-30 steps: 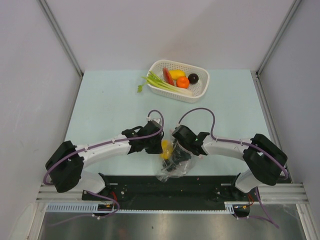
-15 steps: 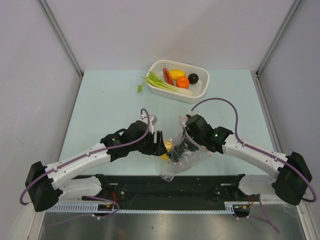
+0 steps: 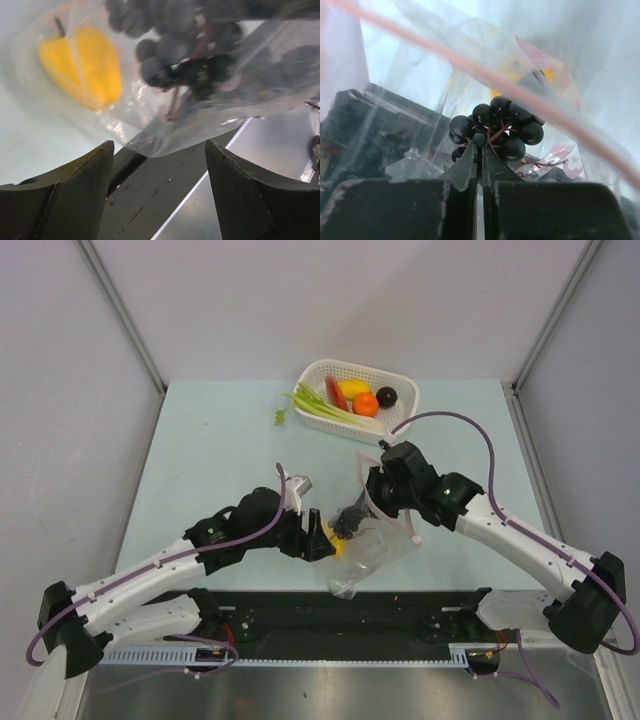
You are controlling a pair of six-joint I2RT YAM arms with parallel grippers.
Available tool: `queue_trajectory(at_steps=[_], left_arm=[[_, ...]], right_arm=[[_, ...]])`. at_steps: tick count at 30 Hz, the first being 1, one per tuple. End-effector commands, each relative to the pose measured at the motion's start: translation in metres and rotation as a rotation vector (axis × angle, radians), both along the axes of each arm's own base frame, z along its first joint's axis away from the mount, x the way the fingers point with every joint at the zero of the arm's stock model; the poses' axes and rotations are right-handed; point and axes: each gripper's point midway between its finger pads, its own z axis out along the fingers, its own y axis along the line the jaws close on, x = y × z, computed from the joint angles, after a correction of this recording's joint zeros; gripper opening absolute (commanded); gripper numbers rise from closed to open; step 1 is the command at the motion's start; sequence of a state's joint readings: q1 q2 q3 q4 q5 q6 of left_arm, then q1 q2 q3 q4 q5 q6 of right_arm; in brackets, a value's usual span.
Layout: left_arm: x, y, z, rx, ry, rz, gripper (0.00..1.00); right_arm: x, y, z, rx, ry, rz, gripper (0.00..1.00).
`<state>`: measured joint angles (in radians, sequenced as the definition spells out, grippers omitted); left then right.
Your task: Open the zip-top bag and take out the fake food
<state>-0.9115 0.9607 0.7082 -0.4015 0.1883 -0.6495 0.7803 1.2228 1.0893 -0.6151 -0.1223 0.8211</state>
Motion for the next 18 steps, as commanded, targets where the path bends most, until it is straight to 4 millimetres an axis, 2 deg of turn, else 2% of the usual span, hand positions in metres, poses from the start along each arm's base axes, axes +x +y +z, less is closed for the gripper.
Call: queue_trajectory(at_steps=[1, 3, 6, 8, 10, 12, 13, 14, 15, 17, 18], left_arm=[[-0.001, -0.016, 0.032, -0.080, -0.081, -0.094, 0.78], [-0.004, -0.019, 0.032, -0.076, -0.083, -0.112, 0.77], [-0.009, -0.027, 0.056, -0.143, -0.127, -0.149, 0.76], [-0.007, -0.029, 0.084, -0.190, -0.169, -0.146, 0.74], [-0.005, -0.032, 0.126, -0.280, -0.239, -0.143, 0.76], [-0.001, -0.032, 0.153, -0.327, -0.288, -0.125, 0.79], [0.002, -0.032, 0.176, -0.351, -0.320, -0.108, 0.79], [0.005, -0.031, 0.185, -0.352, -0.330, -0.093, 0.80], [0.015, -0.031, 0.202, -0.358, -0.355, -0.049, 0.80], [0.025, -0.026, 0.201, -0.296, -0.327, 0.020, 0.80], [0.036, -0.019, 0.214, -0.284, -0.331, 0.104, 0.80]], right_arm=[[0.006, 0.003, 0.042, 0.083, -0.038, -0.026, 0.00], [0.011, 0.001, 0.053, 0.111, -0.032, -0.052, 0.00], [0.013, 0.001, 0.079, 0.144, -0.058, -0.065, 0.00], [0.012, 0.006, 0.099, 0.188, -0.092, -0.047, 0.00], [0.011, 0.006, 0.117, 0.213, -0.137, -0.028, 0.00], [0.006, 0.004, 0.125, 0.200, -0.163, -0.015, 0.00], [0.007, 0.002, 0.131, 0.197, -0.187, -0.018, 0.00], [0.002, 0.005, 0.134, 0.199, -0.202, 0.002, 0.00], [0.001, 0.005, 0.135, 0.193, -0.210, 0.008, 0.00], [0.000, 0.006, 0.140, 0.187, -0.230, 0.010, 0.00], [-0.003, 0.007, 0.140, 0.180, -0.235, 0.025, 0.00]])
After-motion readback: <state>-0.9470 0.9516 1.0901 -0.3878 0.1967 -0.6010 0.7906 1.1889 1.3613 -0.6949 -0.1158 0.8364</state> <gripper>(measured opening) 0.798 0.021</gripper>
